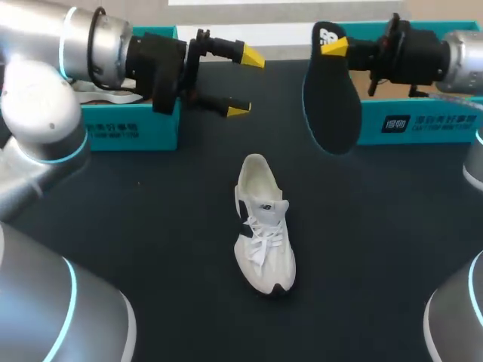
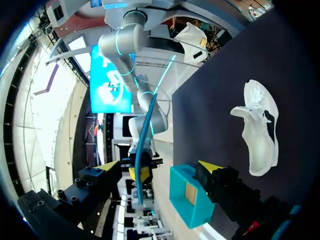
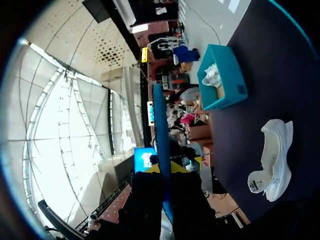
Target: Take the shoe out of the shoebox, open the shoe tongue, remove and reinsert the insole, then place the shoe into the shoebox
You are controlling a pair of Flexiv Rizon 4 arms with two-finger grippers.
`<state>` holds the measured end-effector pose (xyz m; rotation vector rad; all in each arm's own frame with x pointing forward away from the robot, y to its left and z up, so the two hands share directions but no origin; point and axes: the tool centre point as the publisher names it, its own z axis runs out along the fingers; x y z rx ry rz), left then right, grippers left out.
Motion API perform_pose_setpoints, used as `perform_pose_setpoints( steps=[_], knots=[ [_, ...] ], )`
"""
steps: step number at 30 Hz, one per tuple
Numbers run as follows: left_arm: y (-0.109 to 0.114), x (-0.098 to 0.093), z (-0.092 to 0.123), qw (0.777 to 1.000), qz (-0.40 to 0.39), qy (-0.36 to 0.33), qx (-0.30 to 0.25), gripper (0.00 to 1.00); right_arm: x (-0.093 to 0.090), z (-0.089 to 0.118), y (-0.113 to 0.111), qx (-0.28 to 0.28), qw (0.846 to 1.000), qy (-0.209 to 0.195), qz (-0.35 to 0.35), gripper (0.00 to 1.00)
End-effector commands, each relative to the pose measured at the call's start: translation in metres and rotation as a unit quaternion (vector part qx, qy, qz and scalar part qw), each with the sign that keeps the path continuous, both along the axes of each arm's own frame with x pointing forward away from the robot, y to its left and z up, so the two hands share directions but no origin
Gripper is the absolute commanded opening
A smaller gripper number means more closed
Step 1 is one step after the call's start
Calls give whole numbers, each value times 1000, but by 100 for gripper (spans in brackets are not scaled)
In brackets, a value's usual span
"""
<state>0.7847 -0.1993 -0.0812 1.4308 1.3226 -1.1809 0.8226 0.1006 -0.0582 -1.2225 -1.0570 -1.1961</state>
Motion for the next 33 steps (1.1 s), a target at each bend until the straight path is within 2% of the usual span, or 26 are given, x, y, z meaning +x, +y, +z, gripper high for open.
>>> perform_pose_setpoints(
  steps=[1, 13, 20, 22, 23, 24, 26, 29, 31, 33],
  knots=[
    [-6, -4, -1, 999, 8, -1, -48, 100, 22, -5, 13, -9, 999, 13, 49, 0],
    [-45, -10, 4, 995, 19, -29, -89, 100, 29, -13, 33, -6, 997, 27, 75, 0],
    [-67, 0, 3, 994, 29, -45, -98, 100, 28, -12, 41, -9, 996, 23, 82, 0],
    [-72, 4, 3, 993, 34, -48, -99, 91, 27, -12, 43, -9, 996, 22, 81, 0],
    [-73, 5, 3, 993, 34, -48, -99, 83, 27, -13, 43, -7, 997, 21, 79, 0],
    [-74, 6, 3, 993, 35, -48, -99, 71, 27, -13, 44, -6, 997, 20, 77, 0],
    [-76, 8, 2, 993, 36, -48, -99, 56, 26, -13, 45, -5, 997, 19, 74, 0],
    [-83, 12, -3, 993, 42, -54, -95, 48, 26, -13, 48, -7, 997, 19, 78, 0],
    [-86, 13, -5, 993, 46, -60, -93, 39, 25, -14, 49, -9, 997, 19, 76, 0],
    [-88, 13, -6, 993, 48, -58, -94, 9, 24, -13, 50, -9, 997, 18, 75, 0]
  ],
)
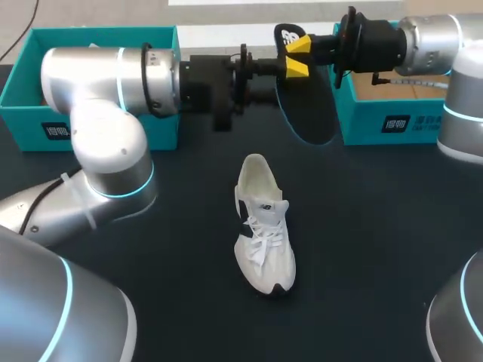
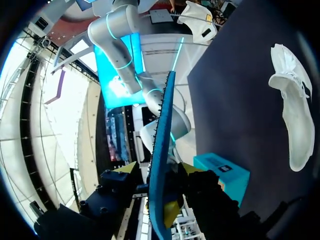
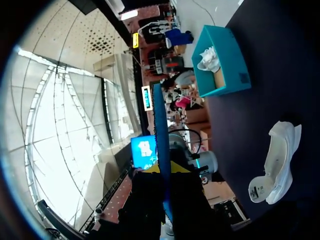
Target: Take the shoe out of the shoebox, open the shoe tongue, remove and reinsert the insole, then place the shoe into the shoebox
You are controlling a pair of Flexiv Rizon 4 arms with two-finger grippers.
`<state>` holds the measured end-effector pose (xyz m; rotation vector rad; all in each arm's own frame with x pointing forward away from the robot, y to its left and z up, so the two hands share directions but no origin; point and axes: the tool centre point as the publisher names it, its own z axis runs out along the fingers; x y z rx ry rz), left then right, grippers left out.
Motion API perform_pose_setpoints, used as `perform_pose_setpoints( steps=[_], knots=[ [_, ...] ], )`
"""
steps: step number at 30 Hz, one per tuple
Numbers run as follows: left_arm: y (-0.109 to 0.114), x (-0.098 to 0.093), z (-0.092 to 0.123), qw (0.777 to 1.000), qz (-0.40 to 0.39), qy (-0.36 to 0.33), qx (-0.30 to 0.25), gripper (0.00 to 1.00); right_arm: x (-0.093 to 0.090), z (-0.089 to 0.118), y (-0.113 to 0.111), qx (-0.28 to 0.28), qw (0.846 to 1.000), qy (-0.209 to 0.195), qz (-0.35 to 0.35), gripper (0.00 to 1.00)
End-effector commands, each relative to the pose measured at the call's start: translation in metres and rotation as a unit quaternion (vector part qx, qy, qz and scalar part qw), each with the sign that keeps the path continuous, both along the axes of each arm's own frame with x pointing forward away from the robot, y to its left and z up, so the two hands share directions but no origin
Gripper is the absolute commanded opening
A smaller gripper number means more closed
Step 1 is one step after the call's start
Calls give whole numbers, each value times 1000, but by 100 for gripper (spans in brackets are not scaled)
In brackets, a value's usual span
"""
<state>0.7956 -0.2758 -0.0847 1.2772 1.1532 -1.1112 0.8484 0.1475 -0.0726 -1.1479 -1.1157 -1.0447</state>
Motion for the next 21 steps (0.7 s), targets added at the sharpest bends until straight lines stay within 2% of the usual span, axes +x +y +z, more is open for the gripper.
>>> perform_pose_setpoints(
  steps=[1, 8, 9, 11, 16, 21],
  knots=[
    [-11, 3, -3, 1000, 5, 3, -3, 0, -3, 2, 4, -1, 1000, 1, -4, 0],
    [-10, 4, -4, 1000, 11, 8, -5, 0, -13, 3, 2, -3, 1000, -5, -24, 0],
    [-8, 4, -2, 1000, 10, 9, -7, 0, -15, 3, 2, -4, 1000, -10, -26, 31],
    [-3, 3, 1, 1000, 9, 10, -8, 0, -20, 4, -1, -21, 999, -22, -33, 100],
    [14, 1, 6, 999, 0, 30, -14, 0, -34, 6, -15, -53, 997, -59, -22, 100],
    [33, -4, 10, 999, -7, 49, -17, 0, -51, 12, -33, -63, 993, -97, -30, 100]
  ],
)
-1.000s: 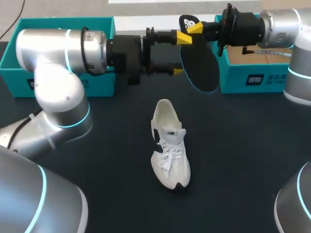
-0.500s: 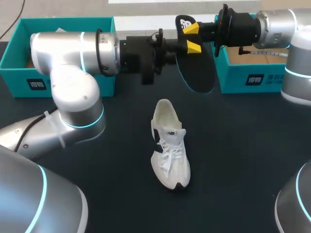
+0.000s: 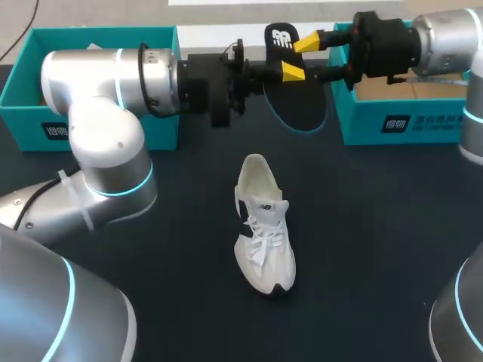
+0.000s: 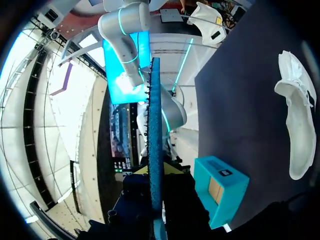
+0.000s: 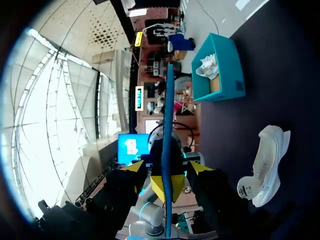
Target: Take the shoe out of the shoebox, open the shoe tongue, remove and reinsert the insole, then place the shoe into the shoebox
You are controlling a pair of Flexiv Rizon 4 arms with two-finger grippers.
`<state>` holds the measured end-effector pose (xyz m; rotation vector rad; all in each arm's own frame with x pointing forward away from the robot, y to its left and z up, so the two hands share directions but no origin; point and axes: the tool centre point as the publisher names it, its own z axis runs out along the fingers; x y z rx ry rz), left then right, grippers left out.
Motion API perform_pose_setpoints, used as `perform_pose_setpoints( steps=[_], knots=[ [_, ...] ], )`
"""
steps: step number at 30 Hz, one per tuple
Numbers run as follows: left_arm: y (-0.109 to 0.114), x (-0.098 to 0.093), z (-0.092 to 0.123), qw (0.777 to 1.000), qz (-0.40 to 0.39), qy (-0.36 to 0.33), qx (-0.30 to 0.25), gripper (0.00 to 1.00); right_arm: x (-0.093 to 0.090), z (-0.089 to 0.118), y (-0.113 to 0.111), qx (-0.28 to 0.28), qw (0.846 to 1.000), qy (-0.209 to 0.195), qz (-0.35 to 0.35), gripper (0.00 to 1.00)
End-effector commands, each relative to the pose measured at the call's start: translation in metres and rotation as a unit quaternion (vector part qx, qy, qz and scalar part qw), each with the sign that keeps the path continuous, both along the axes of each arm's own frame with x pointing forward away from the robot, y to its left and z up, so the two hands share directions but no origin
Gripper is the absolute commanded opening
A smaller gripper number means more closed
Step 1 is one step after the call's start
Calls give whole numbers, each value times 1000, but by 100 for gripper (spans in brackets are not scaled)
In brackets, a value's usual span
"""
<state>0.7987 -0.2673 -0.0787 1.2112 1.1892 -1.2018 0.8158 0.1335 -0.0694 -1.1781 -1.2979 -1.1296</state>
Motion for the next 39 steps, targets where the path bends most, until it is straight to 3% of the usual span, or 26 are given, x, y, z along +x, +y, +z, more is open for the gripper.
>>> perform_pose_setpoints(
  steps=[1, 11, 22, 39],
  knots=[
    [29, -9, 4, 1000, -5, 4, 2, 0, -21, 10, -22, -12, 1000, -25, -10, 100],
    [57, -21, 9, 1000, -17, 3, 6, 0, -49, 8, -52, -20, 999, -37, 6, 100],
    [65, -32, 15, 1000, -26, 11, 5, 0, -63, 12, -79, -21, 998, -51, 8, 100],
    [68, -36, 15, 1000, -27, 3, 8, 0, -63, 12, -80, -19, 998, -57, 11, 100]
  ],
)
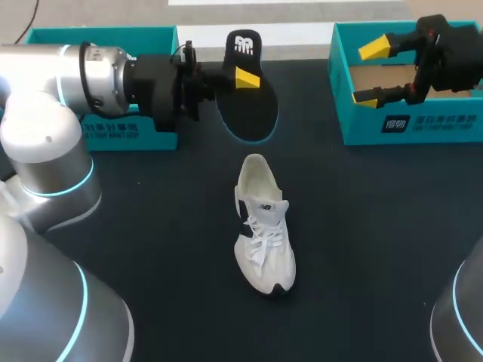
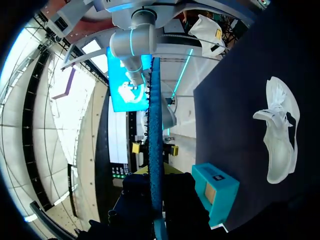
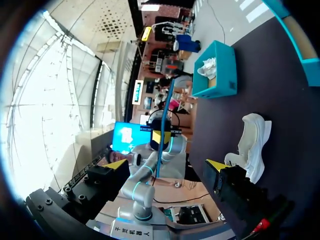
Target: Take the shoe out of the shoebox, open the shoe tongue, remove and reinsert the insole, then place the shoe into the shoebox
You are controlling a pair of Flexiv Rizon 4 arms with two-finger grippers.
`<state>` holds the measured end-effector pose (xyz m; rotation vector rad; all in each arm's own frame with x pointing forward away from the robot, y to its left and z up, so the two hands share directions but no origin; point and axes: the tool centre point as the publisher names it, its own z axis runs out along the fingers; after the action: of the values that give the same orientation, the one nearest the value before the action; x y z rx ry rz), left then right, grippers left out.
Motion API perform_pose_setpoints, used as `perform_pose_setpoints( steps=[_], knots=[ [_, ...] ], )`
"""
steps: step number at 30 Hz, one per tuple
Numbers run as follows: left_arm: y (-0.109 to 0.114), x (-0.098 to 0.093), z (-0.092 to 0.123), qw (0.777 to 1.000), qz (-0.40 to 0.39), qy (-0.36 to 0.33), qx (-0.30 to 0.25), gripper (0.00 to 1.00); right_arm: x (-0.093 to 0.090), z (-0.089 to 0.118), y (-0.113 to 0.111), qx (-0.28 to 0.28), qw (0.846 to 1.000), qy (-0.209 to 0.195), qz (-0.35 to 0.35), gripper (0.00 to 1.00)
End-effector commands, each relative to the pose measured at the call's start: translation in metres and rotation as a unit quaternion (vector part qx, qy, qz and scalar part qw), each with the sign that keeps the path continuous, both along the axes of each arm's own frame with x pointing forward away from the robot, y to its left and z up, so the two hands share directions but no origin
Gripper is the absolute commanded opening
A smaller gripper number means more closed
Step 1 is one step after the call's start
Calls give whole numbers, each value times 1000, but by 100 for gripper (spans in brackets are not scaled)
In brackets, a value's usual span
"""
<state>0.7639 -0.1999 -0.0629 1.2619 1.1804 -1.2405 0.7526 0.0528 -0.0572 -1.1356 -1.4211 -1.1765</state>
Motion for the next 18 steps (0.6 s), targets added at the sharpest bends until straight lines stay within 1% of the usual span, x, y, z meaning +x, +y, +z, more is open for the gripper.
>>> perform_pose_setpoints(
  steps=[1, 6, 7, 8, 9, 10, 11, 12, 13, 14, 15, 16, 17, 18],
  knots=[
    [0, -1, 0, 1000, 1, -1, -1, 0, 0, 0, 1, -1, 1000, 0, 0, 100],
    [0, -1, 0, 1000, 1, -1, -1, 0, 0, 0, 1, -1, 1000, 0, 0, 100],
    [0, 0, 1, 997, -4, 64, 48, 0, 0, 0, 1, -1, 1000, 0, 0, 100],
    [-3, 2, 2, 986, 13, 132, 101, 0, 0, 0, 1, -1, 1000, 0, 0, 100],
    [-3, 3, 5, 977, 7, 178, 115, 0, 0, 0, 1, -1, 1000, 0, 0, 100],
    [-2, 3, 6, 961, 11, 224, 165, 0, 0, 0, 1, -1, 1000, 0, 0, 100],
    [-2, 3, 7, 947, 18, 257, 190, 0, 0, 0, 1, -1, 1000, 0, 0, 100],
    [0, 1, 9, 937, 8, 285, 201, 0, 0, 0, 1, -1, 1000, 0, 0, 100],
    [1, -1, 9, 909, 4, 331, 252, 0, 0, 0, 1, -1, 1000, 0, 0, 100],
    [3, -3, 10, 900, -4, 349, 262, 0, 0, 0, 1, -1, 1000, 0, 0, 100],
    [4, -5, 11, 884, -10, 380, 273, 0, 0, 0, 1, -1, 1000, 0, 0, 100],
    [6, -7, 12, 860, -19, 413, 298, 0, 0, 0, 1, -1, 1000, 0, 0, 100],
    [7, -8, 14, 851, -28, 439, 285, 0, 0, 0, 1, -1, 1000, 0, 0, 100],
    [7, -9, 15, 829, -39, 475, 293, 0, 0, 0, 1, -1, 1000, 0, 0, 100]
  ],
)
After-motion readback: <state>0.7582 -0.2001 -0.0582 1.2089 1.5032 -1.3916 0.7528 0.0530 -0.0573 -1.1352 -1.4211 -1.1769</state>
